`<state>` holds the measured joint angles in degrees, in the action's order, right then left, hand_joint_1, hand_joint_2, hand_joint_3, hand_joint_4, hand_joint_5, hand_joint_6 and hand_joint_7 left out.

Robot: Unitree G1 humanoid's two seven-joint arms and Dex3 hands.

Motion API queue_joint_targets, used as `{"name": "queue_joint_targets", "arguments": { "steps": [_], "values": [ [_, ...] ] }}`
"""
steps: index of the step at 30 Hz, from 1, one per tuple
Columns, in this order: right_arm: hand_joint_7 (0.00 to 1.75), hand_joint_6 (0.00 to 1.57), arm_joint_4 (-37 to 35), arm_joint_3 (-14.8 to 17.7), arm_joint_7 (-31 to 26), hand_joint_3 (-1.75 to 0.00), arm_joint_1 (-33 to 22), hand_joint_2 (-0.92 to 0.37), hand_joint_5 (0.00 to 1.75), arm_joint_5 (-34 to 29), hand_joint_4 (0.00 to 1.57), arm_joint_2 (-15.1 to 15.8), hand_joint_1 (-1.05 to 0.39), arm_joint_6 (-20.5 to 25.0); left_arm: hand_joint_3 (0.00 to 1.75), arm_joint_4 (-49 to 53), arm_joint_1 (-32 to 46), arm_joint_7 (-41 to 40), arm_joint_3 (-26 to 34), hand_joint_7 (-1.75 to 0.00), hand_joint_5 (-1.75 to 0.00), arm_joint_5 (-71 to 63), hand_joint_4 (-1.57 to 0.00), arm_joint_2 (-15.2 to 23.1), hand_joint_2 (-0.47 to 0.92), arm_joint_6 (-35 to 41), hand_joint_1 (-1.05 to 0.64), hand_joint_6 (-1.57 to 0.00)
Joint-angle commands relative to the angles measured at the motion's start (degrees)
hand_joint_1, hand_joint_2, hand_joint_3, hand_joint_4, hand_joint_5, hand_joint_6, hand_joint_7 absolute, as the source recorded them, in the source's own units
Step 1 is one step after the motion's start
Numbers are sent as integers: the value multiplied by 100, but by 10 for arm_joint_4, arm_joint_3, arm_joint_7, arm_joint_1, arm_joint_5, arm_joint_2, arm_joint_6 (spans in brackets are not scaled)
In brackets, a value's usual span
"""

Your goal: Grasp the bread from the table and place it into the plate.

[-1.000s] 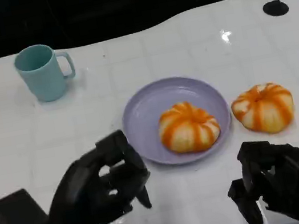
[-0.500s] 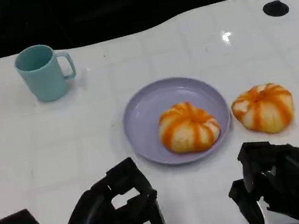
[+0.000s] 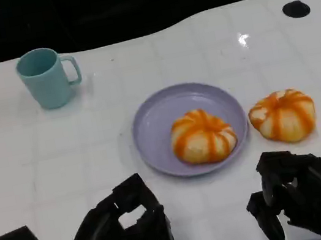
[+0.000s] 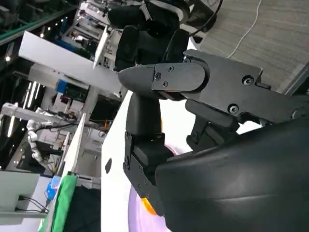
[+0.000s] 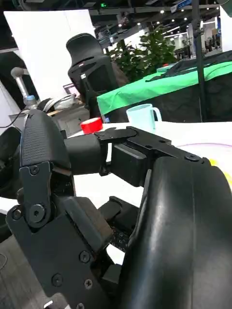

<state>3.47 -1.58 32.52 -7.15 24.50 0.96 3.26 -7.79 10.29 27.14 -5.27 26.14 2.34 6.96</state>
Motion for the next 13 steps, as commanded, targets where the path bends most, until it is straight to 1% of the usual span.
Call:
{"name": "queue_joint_targets", "arguments": {
  "steps": [1, 7, 13],
  "values": [
    [151, 103, 3, 7, 0, -53, -2, -72, 165, 7, 120, 7, -94, 2, 40, 8, 0, 8, 9, -175, -175, 9, -87, 0, 92, 5, -57, -65],
    [150, 104, -1, 7, -2, -53, 1, -71, 163, 5, 120, 6, -95, 1, 39, 12, -4, 9, 12, -175, -175, 12, -88, -3, 92, 15, -58, -66],
    [151, 103, -9, 8, -1, -53, 5, -71, 164, 3, 120, 4, -95, -3, 37, 21, -8, 15, 13, -175, -175, 9, -89, -6, 92, 8, -59, -66]
  ]
}}
